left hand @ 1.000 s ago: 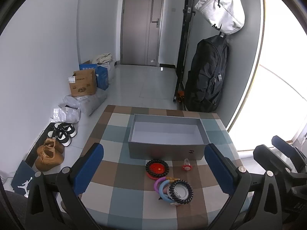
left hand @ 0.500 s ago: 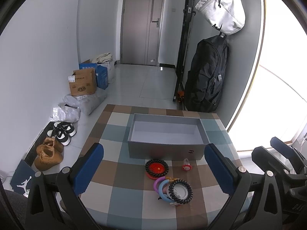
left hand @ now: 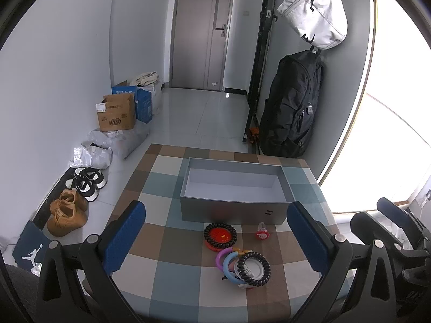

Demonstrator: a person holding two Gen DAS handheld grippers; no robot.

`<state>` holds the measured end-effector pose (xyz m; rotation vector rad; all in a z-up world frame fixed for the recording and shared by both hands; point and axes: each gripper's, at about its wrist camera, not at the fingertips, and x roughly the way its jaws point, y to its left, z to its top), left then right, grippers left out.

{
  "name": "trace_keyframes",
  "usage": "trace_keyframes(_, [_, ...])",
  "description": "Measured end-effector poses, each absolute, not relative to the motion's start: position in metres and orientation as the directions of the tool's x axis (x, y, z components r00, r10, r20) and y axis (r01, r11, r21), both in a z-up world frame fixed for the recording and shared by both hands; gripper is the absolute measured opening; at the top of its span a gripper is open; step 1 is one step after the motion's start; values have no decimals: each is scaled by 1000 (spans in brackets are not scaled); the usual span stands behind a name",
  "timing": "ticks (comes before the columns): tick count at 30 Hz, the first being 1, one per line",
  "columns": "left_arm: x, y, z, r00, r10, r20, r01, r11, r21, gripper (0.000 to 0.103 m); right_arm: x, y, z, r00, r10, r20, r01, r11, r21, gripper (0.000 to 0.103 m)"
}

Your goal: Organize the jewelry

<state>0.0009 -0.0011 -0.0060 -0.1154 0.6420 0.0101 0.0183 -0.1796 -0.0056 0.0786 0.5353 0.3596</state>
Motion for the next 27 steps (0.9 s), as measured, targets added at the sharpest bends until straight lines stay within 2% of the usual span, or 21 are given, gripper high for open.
trace_keyframes(19, [1,-3,-5,796,-31,-604,-44,993,-108,102,23,-181,-6,790,360,-496,-315,933,175,103])
trace_keyframes(27, [7,7,-7,773,-51,-633,-48,989,-137,102,27,-178,-17,764,364,-532,-314,931,186,103])
